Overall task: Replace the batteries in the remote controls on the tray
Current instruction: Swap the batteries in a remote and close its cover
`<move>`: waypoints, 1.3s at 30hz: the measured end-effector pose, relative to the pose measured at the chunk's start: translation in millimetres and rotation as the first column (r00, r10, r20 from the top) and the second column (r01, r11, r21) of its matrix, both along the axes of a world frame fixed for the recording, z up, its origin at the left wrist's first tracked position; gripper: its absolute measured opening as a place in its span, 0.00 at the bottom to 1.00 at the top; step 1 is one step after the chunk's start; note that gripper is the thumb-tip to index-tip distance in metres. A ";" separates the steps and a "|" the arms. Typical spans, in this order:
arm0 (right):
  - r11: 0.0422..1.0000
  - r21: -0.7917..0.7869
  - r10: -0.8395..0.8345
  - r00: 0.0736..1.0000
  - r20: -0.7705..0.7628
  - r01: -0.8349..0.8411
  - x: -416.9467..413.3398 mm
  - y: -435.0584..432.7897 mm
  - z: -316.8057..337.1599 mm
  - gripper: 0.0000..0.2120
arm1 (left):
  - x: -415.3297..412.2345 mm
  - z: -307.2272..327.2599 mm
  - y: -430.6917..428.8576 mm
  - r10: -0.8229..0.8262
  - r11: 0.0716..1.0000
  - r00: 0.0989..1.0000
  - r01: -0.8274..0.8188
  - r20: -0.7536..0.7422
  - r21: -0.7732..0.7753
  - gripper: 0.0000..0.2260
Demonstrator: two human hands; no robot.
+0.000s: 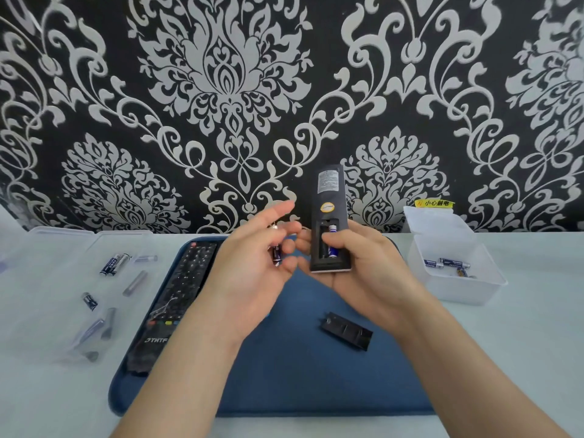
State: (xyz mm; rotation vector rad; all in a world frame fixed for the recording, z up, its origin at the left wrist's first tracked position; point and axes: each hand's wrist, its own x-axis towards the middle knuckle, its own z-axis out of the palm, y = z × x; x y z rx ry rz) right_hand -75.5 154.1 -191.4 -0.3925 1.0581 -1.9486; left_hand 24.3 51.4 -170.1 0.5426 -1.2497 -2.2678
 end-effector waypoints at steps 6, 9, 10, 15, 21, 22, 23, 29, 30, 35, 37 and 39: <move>1.000 -0.024 0.017 1.000 0.016 -0.017 -4.5 1.0 -4.4 0.15 | 2.9 -1.7 -3.4 -0.002 0.998 0.999 0.006 -0.054 0.063 0.11; 0.999 -0.044 0.029 1.000 -0.008 -0.029 -2.1 2.2 -2.8 0.15 | 3.6 -1.6 -2.3 -0.012 1.000 0.999 0.012 -0.031 -0.018 0.08; 0.999 -0.047 0.025 1.000 -0.010 -0.026 -1.0 2.2 -2.2 0.15 | 3.5 -1.6 -2.2 -0.010 0.999 1.000 0.009 -0.029 -0.037 0.07; 1.000 -0.021 0.001 0.999 0.051 0.000 0.7 1.5 -0.2 0.14 | 0.9 0.1 -0.8 0.066 0.995 0.993 -0.073 -0.100 -0.070 0.08; 0.999 -0.005 -0.032 0.999 0.035 0.032 4.8 -0.2 2.0 0.14 | -1.9 -4.9 5.5 0.250 0.826 0.964 -0.259 -0.087 -0.501 0.06; 0.999 0.004 -0.033 0.999 0.019 0.033 5.4 -0.6 2.1 0.16 | -2.0 -5.0 6.9 0.253 0.808 0.962 -0.267 -0.100 -0.525 0.06; 0.999 0.016 -0.035 0.999 0.003 0.035 6.0 -0.9 2.2 0.17 | -2.0 -4.9 8.2 0.248 0.796 0.963 -0.266 -0.108 -0.543 0.05; 0.998 0.002 -0.064 0.996 -0.064 0.065 11.4 -3.5 2.4 0.21 | -7.3 -10.5 12.5 0.258 0.642 0.962 -0.237 -0.085 -0.729 0.09; 0.998 -0.017 -0.069 0.995 -0.071 0.068 12.2 -2.9 2.7 0.21 | -7.9 -12.4 12.0 0.266 0.563 0.959 -0.239 -0.100 -0.791 0.09; 0.994 -0.051 -0.103 0.986 -0.130 0.097 12.3 1.6 4.5 0.20 | -10.4 -20.2 9.3 0.314 0.245 0.939 -0.221 -0.138 -0.944 0.07; 0.992 -0.047 -0.119 0.982 -0.147 0.113 11.3 1.9 3.5 0.21 | -11.4 -24.1 6.4 0.301 0.144 0.942 -0.197 -0.147 -0.970 0.09; 0.993 -0.052 -0.116 0.984 -0.134 0.110 9.1 2.3 2.1 0.19 | -11.4 -27.7 4.4 0.281 0.059 0.952 -0.143 -0.121 -0.988 0.11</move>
